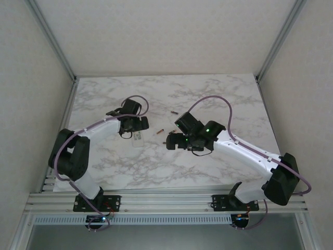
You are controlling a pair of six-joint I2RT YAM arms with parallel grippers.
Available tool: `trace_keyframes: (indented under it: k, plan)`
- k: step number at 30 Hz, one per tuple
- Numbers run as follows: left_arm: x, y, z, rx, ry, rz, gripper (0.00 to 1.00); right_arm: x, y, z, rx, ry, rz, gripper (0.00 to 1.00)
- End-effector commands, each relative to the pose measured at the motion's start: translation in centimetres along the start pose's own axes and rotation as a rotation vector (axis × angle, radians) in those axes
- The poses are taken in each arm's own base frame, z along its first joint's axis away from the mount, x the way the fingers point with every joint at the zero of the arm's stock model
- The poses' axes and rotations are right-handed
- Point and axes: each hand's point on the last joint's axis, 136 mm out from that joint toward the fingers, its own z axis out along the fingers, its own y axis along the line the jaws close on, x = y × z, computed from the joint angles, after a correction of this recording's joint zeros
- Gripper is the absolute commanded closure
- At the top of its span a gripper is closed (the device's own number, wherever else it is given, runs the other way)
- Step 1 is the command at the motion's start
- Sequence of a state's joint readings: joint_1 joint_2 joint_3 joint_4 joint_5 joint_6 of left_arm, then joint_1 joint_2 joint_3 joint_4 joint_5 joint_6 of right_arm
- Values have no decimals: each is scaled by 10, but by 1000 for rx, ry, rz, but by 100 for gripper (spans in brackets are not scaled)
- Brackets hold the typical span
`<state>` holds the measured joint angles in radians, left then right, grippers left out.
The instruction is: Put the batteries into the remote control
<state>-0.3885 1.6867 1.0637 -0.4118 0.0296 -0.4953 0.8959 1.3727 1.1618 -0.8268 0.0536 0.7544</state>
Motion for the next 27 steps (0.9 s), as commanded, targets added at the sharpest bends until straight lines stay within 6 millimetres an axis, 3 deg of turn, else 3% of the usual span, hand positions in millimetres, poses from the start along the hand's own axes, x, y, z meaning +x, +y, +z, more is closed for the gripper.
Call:
trace_keyframes:
  k: [1, 5, 8, 11, 14, 18, 20, 24, 27]
  plan:
    - [30, 12, 25, -52, 124, 44, 5, -4, -7, -6, 72, -26, 15, 1]
    - [43, 8, 47, -65, 186, 70, 17, -6, -13, -8, 104, -38, 15, 1]
    - [43, 7, 52, -80, 188, 76, 27, -6, -16, -12, 114, -46, 20, 1]
    - [37, 2, 45, -57, 163, 74, 39, -12, -15, -20, 101, -82, 30, 1]
    - [20, -19, 23, 59, 117, 64, 49, -29, -6, -37, 27, -154, 65, 1]
    - [-18, -71, -43, 384, 26, 48, 63, -64, 4, -76, -160, -260, 175, 1]
    - [-38, -100, -90, 596, -29, 38, 65, -83, 17, -102, -305, -327, 201, 1]
    - [-62, -164, -212, 1180, -114, 52, 69, -115, 59, -169, -637, -482, 141, 1]
    - [-73, -185, -271, 1426, -129, 55, 71, -129, 85, -198, -817, -534, 106, 1]
